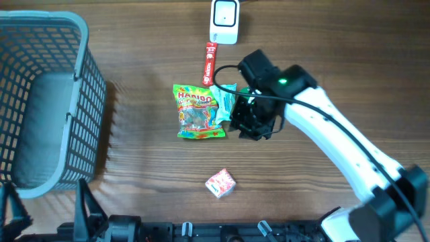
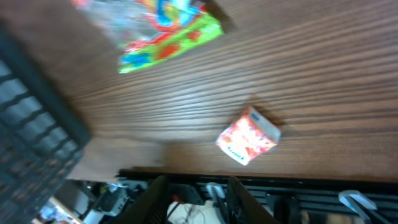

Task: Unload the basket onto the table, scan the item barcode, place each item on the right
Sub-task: 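Grasp the red tissue pack with the right gripper and lift it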

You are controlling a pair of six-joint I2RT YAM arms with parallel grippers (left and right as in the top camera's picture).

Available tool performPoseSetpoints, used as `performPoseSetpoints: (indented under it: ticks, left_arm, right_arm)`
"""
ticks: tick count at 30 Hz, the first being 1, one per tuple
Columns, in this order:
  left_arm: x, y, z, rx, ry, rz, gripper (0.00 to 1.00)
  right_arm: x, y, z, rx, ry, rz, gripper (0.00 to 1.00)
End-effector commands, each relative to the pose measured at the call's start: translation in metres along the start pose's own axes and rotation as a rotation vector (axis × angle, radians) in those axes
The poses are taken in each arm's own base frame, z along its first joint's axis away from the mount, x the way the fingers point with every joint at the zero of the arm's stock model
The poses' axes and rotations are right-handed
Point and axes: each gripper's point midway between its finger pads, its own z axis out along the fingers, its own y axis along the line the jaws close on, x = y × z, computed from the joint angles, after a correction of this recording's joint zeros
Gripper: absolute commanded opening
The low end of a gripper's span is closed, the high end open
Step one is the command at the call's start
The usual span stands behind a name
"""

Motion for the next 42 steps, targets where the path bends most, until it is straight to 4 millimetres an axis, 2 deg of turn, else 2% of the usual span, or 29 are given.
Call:
performPoseSetpoints:
  ticks: [1, 2, 3, 4, 6, 8, 11, 13, 14, 15, 16, 17, 18, 19, 21, 23, 25, 29, 34, 36, 37, 38, 39, 41, 42]
  left_arm:
    - [0.027, 0.007, 0.003, -0.044, 0.078, -0.071, 1.0]
    - [0.041, 0.007, 0.007, -0.047, 0.112, -0.066, 1.0]
    - [0.053, 0.007, 0.011, -0.05, 0.138, -0.081, 1.0]
    - [0.068, 0.006, 0.014, -0.056, 0.169, -0.121, 1.0]
    - [0.11, 0.004, 0.022, -0.07, 0.259, -0.244, 1.0]
    - [0.154, -0.009, 0.026, -0.009, 0.368, -0.257, 1.0]
    - [0.196, -0.016, 0.025, 0.02, 0.461, -0.256, 1.0]
    - [0.214, -0.015, 0.024, 0.012, 0.501, -0.253, 1.0]
    - [0.22, -0.015, 0.024, 0.01, 0.513, -0.251, 1.0]
    - [0.224, -0.014, 0.023, 0.008, 0.522, -0.251, 1.0]
    - [0.226, -0.014, 0.023, 0.007, 0.526, -0.249, 1.0]
    - [0.226, -0.014, 0.023, 0.003, 0.526, -0.248, 1.0]
    - [0.226, -0.014, 0.023, 0.003, 0.527, -0.248, 1.0]
    - [0.227, -0.013, 0.022, 0.003, 0.532, -0.248, 1.0]
    - [0.23, -0.013, 0.02, 0.0, 0.546, -0.246, 1.0]
    - [0.237, -0.012, 0.017, -0.006, 0.576, -0.243, 1.0]
    - [0.239, -0.012, 0.015, -0.008, 0.587, -0.242, 1.0]
    - [0.24, -0.012, 0.014, -0.01, 0.593, -0.24, 1.0]
    - [0.251, -0.008, 0.009, -0.035, 0.632, -0.229, 1.0]
    - [0.266, -0.005, 0.005, -0.044, 0.67, -0.195, 1.0]
    - [0.279, -0.004, 0.002, -0.049, 0.698, -0.192, 1.0]
    - [0.291, -0.003, -0.001, -0.054, 0.726, -0.188, 1.0]
    - [0.302, -0.002, -0.005, -0.059, 0.754, -0.185, 1.0]
    - [0.315, -0.002, -0.01, -0.063, 0.792, -0.19, 1.0]
    - [0.318, -0.003, -0.014, -0.062, 0.811, -0.189, 1.0]
  right_arm:
    - [0.001, 0.003, -0.041, -0.059, -0.132, -0.064, 0.41]
    - [0.0, 0.001, -0.048, -0.059, -0.166, -0.071, 0.57]
    - [0.0, -0.002, -0.049, -0.046, -0.184, -0.076, 0.83]
    - [0.001, -0.005, -0.047, -0.019, -0.194, -0.088, 1.0]
    - [0.009, -0.012, -0.033, 0.037, -0.16, -0.142, 1.0]
    - [0.027, -0.027, -0.008, 0.121, -0.105, -0.178, 1.0]
    - [0.062, -0.044, 0.033, 0.203, -0.033, -0.235, 1.0]
    - [0.082, -0.048, 0.065, 0.21, -0.008, -0.326, 1.0]
    - [0.09, -0.05, 0.082, 0.199, -0.002, -0.371, 0.99]
    - [0.096, -0.048, 0.093, 0.176, 0.002, -0.406, 0.84]
    - [0.102, -0.052, 0.098, 0.18, 0.02, -0.444, 0.82]
    - [0.105, -0.056, 0.1, 0.192, 0.035, -0.518, 0.84]
    - [0.106, -0.059, 0.1, 0.204, 0.043, -0.573, 0.92]
    - [0.102, -0.06, 0.099, 0.218, 0.022, -0.584, 0.92]
    - [0.096, -0.062, 0.098, 0.224, 0.012, -0.564, 0.89]
    - [0.095, -0.062, 0.108, 0.168, 0.047, -0.538, 0.88]
    - [0.095, -0.072, 0.124, 0.118, 0.089, -0.497, 0.77]
    - [0.071, -0.097, 0.142, 0.103, 0.056, -0.399, 0.79]
    - [0.063, -0.1, 0.142, 0.089, 0.048, -0.366, 0.83]
    - [0.063, -0.099, 0.142, 0.087, 0.047, -0.348, 0.82]
    - [0.063, -0.099, 0.142, 0.087, 0.047, -0.332, 0.78]
    - [0.063, -0.099, 0.142, 0.088, 0.045, -0.309, 0.71]
    - [0.062, -0.098, 0.145, 0.087, 0.043, -0.284, 0.57]
    - [0.062, -0.104, 0.154, 0.112, 0.063, -0.258, 0.56]
    - [0.065, -0.105, 0.162, 0.114, 0.101, -0.253, 0.59]
